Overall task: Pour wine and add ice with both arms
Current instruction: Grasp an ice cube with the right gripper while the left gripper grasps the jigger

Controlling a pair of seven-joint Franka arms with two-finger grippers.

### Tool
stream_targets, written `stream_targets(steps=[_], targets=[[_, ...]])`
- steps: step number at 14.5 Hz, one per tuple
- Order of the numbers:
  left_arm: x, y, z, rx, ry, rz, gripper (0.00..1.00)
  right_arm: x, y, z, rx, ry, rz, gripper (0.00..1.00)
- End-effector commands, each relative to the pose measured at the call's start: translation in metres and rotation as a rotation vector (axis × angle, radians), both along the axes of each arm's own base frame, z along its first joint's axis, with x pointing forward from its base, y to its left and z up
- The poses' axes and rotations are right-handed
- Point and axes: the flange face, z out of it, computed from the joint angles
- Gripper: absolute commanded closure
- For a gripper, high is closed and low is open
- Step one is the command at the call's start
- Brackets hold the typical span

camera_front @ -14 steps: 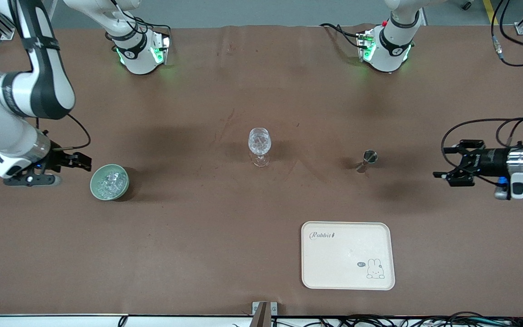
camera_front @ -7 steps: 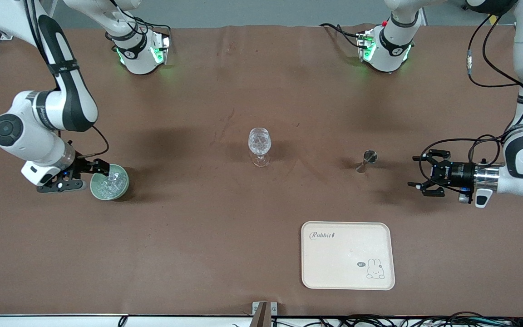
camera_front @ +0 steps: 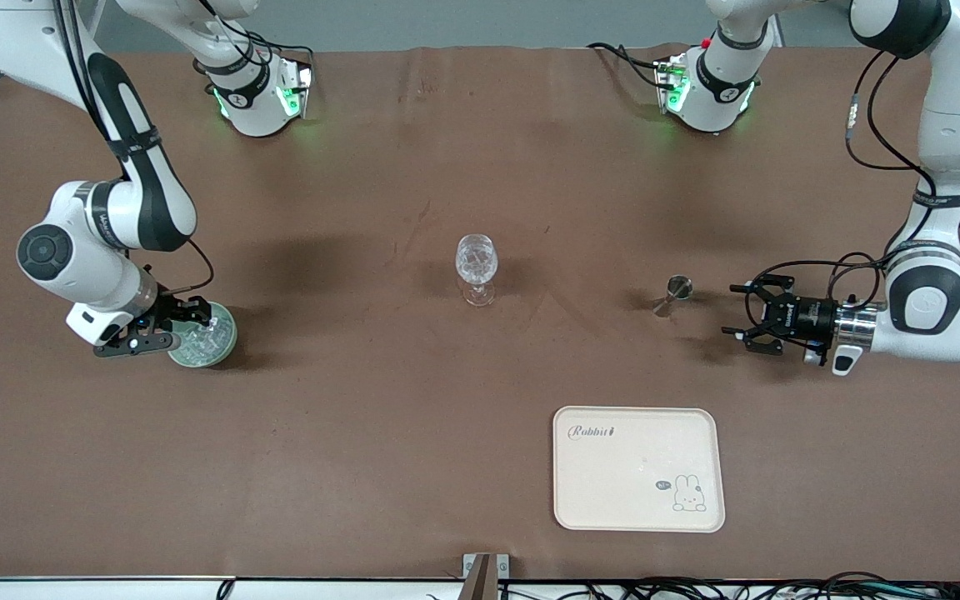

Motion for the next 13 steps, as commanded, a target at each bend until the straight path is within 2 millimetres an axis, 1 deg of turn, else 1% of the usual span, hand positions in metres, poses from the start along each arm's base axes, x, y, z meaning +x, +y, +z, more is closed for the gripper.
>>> stream_targets(steps=[1, 2, 3, 4, 5, 6, 7, 8, 9, 11, 12, 13], targets=[[-0.003, -0.008, -0.008, -0.041, -0.030, -0.006, 0.17, -0.003, 0.007, -0.012, 0.015, -0.008, 0.017, 0.34], [-0.007, -0.009, -0.017, -0.057, -0.032, -0.007, 0.18, -0.004, 0.006, -0.015, 0.014, -0.005, 0.019, 0.34], [-0.007, -0.010, -0.020, -0.073, -0.040, -0.001, 0.19, -0.004, 0.005, -0.019, 0.015, -0.001, 0.014, 0.35], [-0.009, -0.012, -0.026, -0.085, -0.037, 0.003, 0.19, -0.003, 0.007, -0.019, 0.015, -0.010, 0.018, 0.38], [-0.011, -0.015, -0.029, -0.093, -0.039, 0.002, 0.19, -0.003, 0.007, -0.021, 0.015, -0.007, 0.018, 0.38], [-0.012, -0.022, -0.034, -0.104, -0.043, -0.008, 0.20, -0.003, 0.006, -0.021, 0.015, -0.007, 0.016, 0.39], [-0.015, -0.027, -0.039, -0.110, -0.040, -0.008, 0.21, -0.004, 0.005, -0.023, 0.015, -0.004, 0.015, 0.41], [-0.017, -0.029, -0.041, -0.117, -0.037, 0.005, 0.22, -0.004, 0.006, -0.024, 0.015, -0.002, 0.016, 0.45], [-0.020, -0.030, -0.045, -0.129, -0.040, 0.014, 0.22, -0.004, 0.005, -0.026, 0.015, -0.001, 0.015, 0.46], [-0.023, -0.040, -0.051, -0.141, -0.057, -0.006, 0.24, -0.004, 0.005, -0.026, 0.015, 0.001, 0.015, 0.49], [-0.024, -0.040, -0.053, -0.148, -0.058, 0.001, 0.25, -0.005, 0.005, -0.031, 0.015, 0.007, 0.015, 0.49], [-0.025, -0.041, -0.056, -0.154, -0.053, 0.007, 0.27, -0.004, 0.005, -0.030, 0.015, 0.002, 0.015, 0.50]])
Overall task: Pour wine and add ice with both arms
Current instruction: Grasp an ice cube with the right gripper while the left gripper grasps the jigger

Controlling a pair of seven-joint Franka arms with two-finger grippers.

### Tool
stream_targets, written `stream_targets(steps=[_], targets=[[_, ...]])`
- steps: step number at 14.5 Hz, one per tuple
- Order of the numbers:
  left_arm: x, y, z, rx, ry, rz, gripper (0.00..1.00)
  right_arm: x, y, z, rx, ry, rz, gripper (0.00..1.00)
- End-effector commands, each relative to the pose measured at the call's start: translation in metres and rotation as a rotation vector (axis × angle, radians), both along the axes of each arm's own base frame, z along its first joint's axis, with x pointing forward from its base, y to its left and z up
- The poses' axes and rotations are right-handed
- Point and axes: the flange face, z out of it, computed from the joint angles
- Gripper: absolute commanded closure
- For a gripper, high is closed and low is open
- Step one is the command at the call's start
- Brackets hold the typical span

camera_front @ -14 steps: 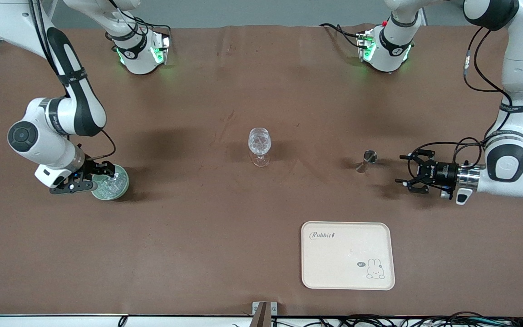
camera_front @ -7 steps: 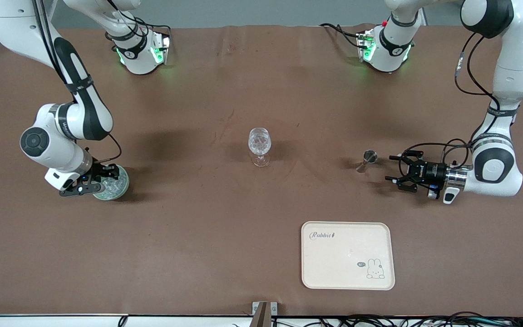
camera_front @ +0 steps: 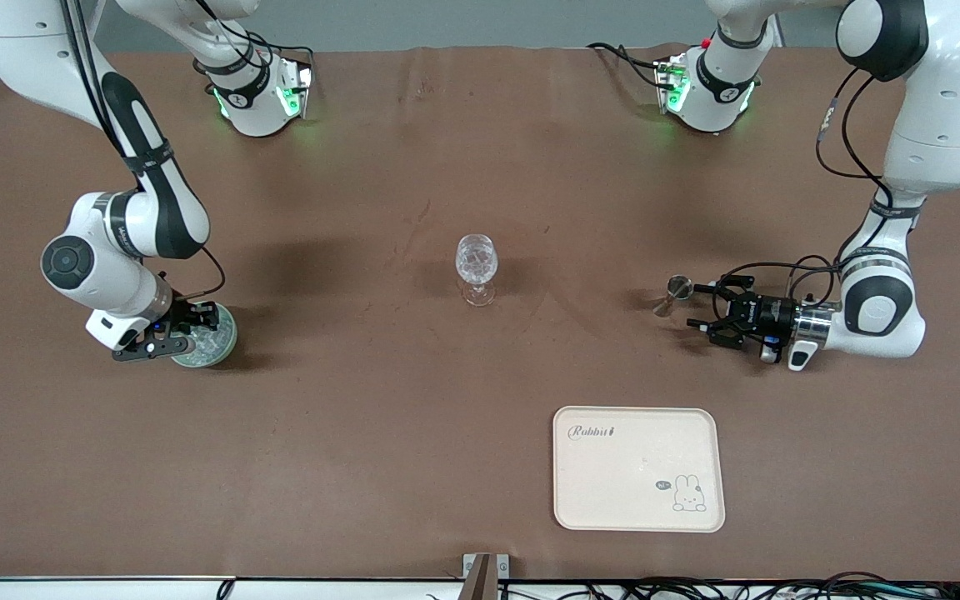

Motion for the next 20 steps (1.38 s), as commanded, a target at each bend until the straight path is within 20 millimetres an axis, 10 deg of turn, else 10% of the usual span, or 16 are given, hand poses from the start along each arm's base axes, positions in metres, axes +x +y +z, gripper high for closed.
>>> stream_targets(steps=[1, 14, 20], targets=[[-0.003, -0.004, -0.006, -0.017, -0.007, 0.022, 0.28, -0.003, 0.000, -0.005, 0.012, -0.009, 0.003, 0.50], [-0.013, -0.032, -0.021, -0.041, -0.023, 0.008, 0.39, -0.002, -0.002, -0.007, 0.012, -0.006, -0.001, 0.59], [-0.016, -0.032, -0.019, -0.045, -0.017, 0.007, 0.48, -0.002, -0.002, -0.007, 0.018, 0.001, -0.023, 0.89]])
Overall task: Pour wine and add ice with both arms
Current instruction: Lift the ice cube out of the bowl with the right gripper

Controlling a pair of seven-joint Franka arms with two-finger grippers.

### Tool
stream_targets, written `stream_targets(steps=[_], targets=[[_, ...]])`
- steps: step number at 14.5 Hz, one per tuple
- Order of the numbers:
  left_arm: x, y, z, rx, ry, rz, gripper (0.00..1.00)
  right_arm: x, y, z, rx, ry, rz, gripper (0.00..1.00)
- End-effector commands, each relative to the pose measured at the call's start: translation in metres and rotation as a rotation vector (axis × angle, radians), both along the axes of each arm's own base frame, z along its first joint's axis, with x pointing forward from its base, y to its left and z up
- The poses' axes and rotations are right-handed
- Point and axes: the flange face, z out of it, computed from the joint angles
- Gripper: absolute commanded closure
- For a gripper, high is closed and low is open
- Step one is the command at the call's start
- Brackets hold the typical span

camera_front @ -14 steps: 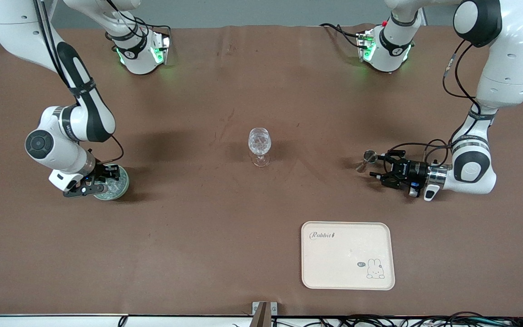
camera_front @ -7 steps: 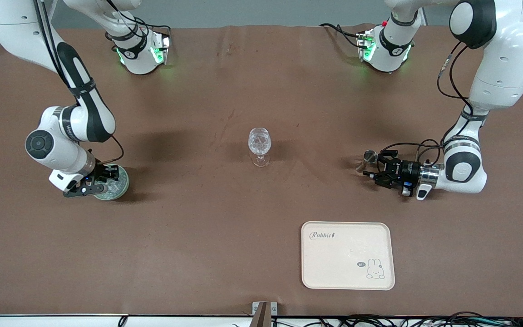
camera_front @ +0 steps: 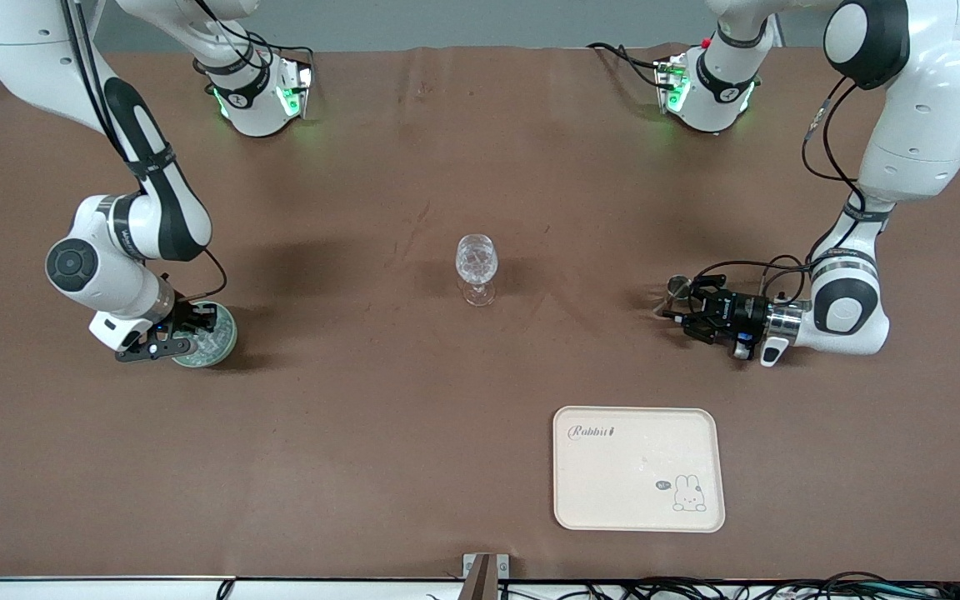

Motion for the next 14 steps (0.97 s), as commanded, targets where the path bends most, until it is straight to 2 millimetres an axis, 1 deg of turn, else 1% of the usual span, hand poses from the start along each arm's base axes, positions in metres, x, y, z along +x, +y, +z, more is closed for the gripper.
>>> stream_targets(steps=[1, 2, 4, 6, 7, 9, 11, 12, 13, 14], targets=[[-0.004, -0.003, 0.005, -0.012, -0.010, 0.012, 0.50, -0.001, -0.002, 0.003, 0.027, -0.001, -0.035, 0.96], [-0.004, -0.002, 0.005, -0.013, -0.009, 0.013, 0.50, 0.003, -0.003, 0.007, 0.033, -0.003, -0.045, 0.99], [-0.004, -0.002, 0.007, -0.014, -0.012, 0.012, 0.52, 0.011, -0.004, 0.019, 0.037, 0.028, -0.049, 0.99], [-0.004, -0.003, 0.009, -0.019, -0.010, 0.008, 0.54, 0.020, -0.004, 0.039, 0.050, 0.048, -0.062, 0.99], [-0.003, -0.003, 0.012, -0.019, -0.014, 0.008, 0.55, 0.024, -0.003, 0.052, 0.062, 0.044, -0.070, 0.99], [-0.004, -0.002, 0.013, -0.021, -0.013, 0.009, 0.57, 0.030, -0.004, 0.085, 0.071, 0.022, -0.088, 0.99], [-0.005, -0.002, 0.014, -0.031, -0.008, 0.005, 0.60, 0.032, -0.005, 0.122, 0.072, -0.011, -0.100, 1.00], [-0.006, -0.002, 0.013, -0.032, -0.005, 0.006, 0.62, 0.034, -0.008, 0.146, 0.072, -0.051, -0.108, 1.00], [-0.006, -0.002, 0.013, -0.034, -0.006, 0.005, 0.64, 0.033, -0.011, 0.165, 0.067, -0.083, -0.135, 1.00], [-0.006, -0.002, 0.013, -0.034, -0.006, 0.005, 0.66, 0.031, -0.018, 0.185, 0.058, -0.110, -0.163, 1.00]])
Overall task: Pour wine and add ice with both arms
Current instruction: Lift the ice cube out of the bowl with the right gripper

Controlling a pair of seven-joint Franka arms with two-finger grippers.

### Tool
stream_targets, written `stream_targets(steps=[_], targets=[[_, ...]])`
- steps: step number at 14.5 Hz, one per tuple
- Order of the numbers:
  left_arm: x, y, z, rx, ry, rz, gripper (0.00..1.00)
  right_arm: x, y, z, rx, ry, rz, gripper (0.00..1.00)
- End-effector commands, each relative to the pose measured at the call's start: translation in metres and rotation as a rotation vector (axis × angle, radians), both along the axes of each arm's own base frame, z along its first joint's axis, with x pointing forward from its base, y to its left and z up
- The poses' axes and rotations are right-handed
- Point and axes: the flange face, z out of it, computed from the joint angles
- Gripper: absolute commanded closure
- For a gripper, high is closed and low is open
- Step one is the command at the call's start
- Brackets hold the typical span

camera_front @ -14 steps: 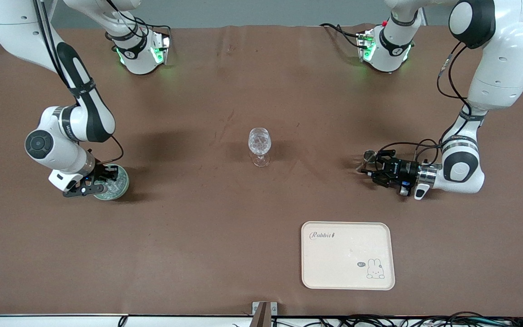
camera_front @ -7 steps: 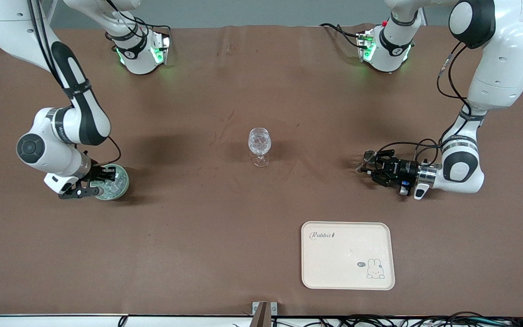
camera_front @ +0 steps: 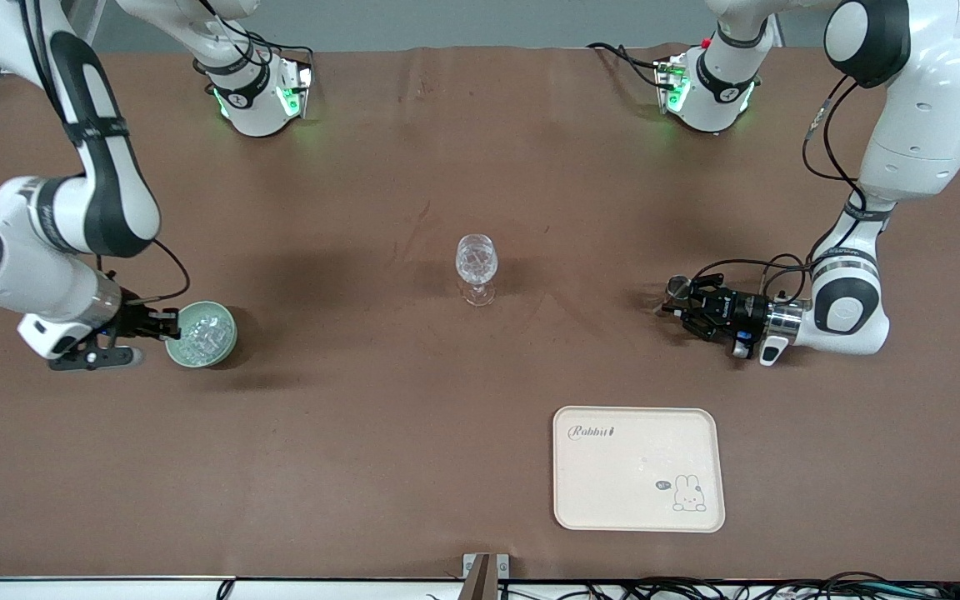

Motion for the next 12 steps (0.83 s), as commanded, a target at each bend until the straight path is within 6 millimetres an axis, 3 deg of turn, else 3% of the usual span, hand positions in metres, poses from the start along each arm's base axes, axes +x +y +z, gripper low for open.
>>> stream_targets(steps=[1, 5, 8, 10, 12], targets=[[-0.005, 0.000, 0.009, -0.017, -0.009, 0.015, 0.67, -0.011, -0.018, 0.063, 0.002, -0.061, -0.076, 1.00], [-0.005, 0.000, 0.009, -0.016, -0.008, 0.014, 0.80, -0.007, -0.048, 0.150, -0.051, -0.057, -0.098, 0.99], [-0.003, -0.001, 0.010, -0.017, -0.012, 0.013, 0.90, -0.012, -0.050, 0.213, -0.092, -0.046, -0.095, 0.99], [-0.001, -0.001, 0.012, -0.016, -0.017, 0.013, 0.98, -0.018, -0.047, 0.245, -0.090, -0.032, -0.126, 1.00], [0.003, -0.011, 0.017, -0.035, -0.027, 0.016, 0.99, -0.028, -0.036, 0.271, -0.082, -0.030, -0.187, 0.99]])
